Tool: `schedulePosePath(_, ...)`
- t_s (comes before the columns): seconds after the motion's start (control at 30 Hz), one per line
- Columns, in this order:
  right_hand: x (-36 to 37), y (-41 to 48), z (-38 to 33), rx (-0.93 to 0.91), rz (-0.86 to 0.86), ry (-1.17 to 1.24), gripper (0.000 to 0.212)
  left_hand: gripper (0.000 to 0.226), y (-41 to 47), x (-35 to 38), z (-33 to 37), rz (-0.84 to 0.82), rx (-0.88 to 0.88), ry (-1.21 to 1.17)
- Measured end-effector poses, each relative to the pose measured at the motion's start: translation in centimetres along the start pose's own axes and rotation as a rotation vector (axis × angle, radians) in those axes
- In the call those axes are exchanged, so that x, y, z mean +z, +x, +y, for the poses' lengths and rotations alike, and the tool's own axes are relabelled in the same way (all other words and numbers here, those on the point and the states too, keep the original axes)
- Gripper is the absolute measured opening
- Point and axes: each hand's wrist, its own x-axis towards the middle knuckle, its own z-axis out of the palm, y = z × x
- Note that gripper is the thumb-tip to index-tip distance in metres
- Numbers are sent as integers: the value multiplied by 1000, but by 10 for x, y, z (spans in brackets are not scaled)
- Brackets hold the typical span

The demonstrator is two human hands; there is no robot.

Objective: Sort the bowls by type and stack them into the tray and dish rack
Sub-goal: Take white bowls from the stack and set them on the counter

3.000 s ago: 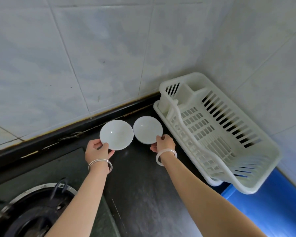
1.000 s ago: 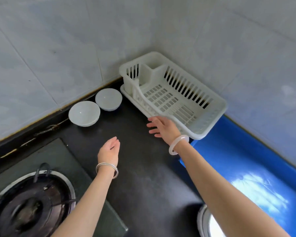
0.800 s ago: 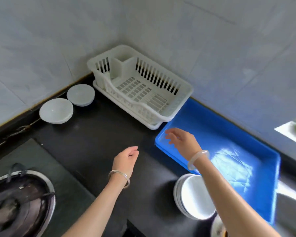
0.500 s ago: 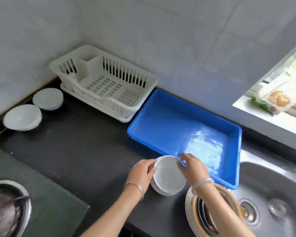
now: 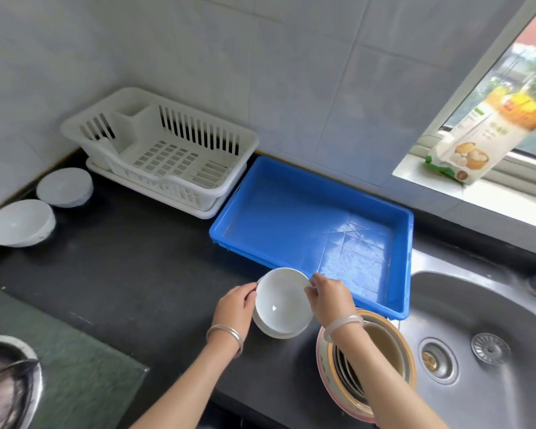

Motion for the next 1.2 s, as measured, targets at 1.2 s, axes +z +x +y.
schedulePosePath(1.2, -76, 1, -43, 19, 187, 470, 17, 24, 24, -91, 18, 334, -158, -212)
